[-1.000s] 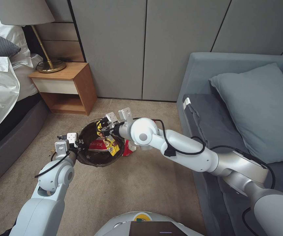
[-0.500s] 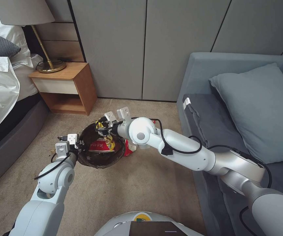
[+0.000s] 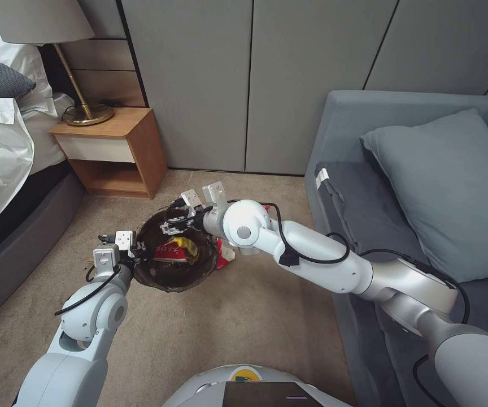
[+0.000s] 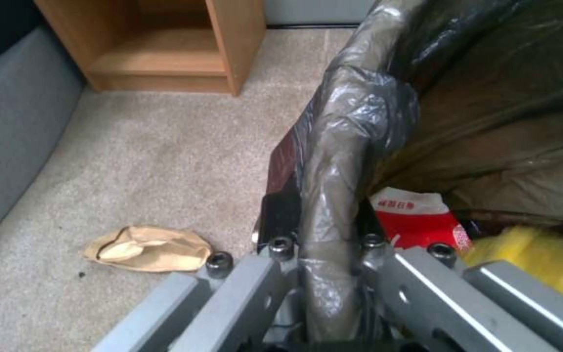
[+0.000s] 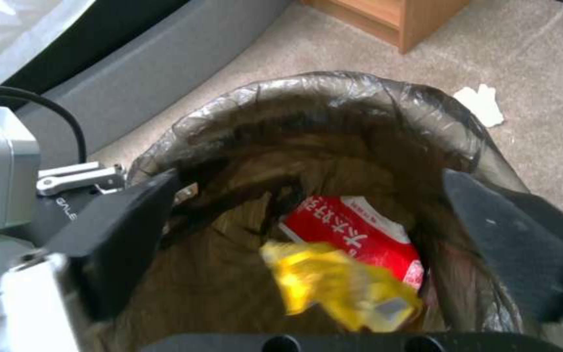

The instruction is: Pick up the trash bin, then pick up the garbage from the floor and place it into the trash bin.

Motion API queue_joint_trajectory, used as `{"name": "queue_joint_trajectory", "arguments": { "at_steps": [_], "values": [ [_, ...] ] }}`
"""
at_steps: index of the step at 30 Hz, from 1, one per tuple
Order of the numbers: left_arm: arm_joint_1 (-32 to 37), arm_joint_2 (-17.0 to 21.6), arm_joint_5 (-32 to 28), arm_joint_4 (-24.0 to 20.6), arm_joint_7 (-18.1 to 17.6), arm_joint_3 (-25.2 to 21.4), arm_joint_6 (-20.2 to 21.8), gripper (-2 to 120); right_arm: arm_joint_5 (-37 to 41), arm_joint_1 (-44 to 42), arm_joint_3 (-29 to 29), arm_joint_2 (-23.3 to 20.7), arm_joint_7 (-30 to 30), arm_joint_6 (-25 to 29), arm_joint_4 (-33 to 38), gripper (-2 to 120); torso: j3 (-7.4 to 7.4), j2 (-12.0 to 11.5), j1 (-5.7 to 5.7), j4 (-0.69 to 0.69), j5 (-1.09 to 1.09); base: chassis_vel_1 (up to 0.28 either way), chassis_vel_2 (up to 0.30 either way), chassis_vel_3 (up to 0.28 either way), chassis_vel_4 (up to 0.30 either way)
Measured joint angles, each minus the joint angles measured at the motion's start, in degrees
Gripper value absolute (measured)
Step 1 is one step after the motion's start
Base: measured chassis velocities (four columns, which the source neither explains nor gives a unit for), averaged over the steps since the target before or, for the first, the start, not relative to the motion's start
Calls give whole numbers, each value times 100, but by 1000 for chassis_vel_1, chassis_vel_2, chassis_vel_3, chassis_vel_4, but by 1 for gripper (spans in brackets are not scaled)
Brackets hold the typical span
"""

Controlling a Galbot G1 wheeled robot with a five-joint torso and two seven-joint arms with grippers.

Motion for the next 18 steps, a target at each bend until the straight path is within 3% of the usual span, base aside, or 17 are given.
{"name": "queue_joint_trajectory", "arguments": {
  "at_steps": [9, 18],
  "values": [
    [-22, -32, 4, -18, -6, 0, 0, 0, 46, -17, 0, -20, 38, 2, 19, 100, 0, 0, 0, 0, 0, 0, 0, 0, 0],
    [239, 180, -294, -664, -322, 12, 0, 0, 44, -15, 472, -344, 70, 10, 342, 100, 0, 0, 0, 1, 0, 0, 0, 0, 0]
  ]
}}
